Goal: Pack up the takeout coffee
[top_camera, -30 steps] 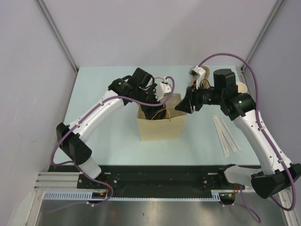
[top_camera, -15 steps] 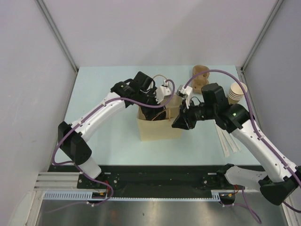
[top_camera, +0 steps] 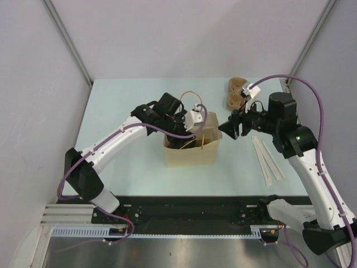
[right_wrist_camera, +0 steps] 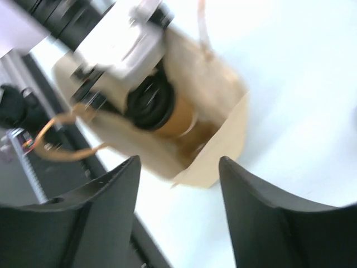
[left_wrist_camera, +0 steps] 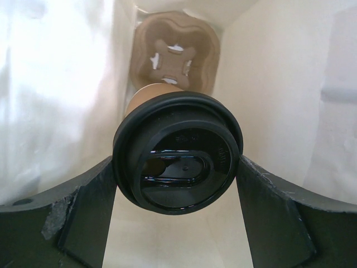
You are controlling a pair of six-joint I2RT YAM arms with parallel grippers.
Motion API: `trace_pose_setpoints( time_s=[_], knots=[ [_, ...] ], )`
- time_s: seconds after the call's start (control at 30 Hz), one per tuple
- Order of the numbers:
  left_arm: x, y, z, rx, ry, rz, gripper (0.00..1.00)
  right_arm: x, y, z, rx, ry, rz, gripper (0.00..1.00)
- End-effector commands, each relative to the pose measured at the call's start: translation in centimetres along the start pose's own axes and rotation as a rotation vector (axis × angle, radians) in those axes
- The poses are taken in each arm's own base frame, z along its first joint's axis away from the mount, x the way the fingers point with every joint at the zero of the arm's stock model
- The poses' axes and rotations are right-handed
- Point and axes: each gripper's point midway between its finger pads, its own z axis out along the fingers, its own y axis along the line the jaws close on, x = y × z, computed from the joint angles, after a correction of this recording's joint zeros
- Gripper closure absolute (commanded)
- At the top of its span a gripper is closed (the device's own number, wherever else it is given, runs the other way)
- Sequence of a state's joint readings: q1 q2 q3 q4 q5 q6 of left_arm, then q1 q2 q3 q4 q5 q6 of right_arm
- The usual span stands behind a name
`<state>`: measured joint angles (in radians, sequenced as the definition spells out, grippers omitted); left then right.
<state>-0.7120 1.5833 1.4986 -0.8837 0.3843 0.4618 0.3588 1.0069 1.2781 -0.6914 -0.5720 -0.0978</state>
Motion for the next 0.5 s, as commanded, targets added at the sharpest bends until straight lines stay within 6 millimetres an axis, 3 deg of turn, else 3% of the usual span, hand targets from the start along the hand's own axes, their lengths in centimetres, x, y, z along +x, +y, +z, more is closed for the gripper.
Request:
trace_pose_setpoints(
  time_s=[0.0, 0.23, 0.47],
  knots=[
    [-1.3, -1.1, -0.9, -0.023, -0.051, 0.136, 0.77, -3.7, -2.8, 1.1, 0.066, -0.101, -0.085, 0.30],
    [-0.5, -1.6, -0.5, -0.028, -0.033, 0.200, 0.77, -2.8, -4.3, 4.2, 0.021, -0.040, -0.207, 0.15],
    [0.2, -2.4, -0.2, -0.031, -0.019, 0.258, 0.77, -3.2, -3.0, 6.3, -0.029, -0.040, -0.327, 0.13]
  ],
)
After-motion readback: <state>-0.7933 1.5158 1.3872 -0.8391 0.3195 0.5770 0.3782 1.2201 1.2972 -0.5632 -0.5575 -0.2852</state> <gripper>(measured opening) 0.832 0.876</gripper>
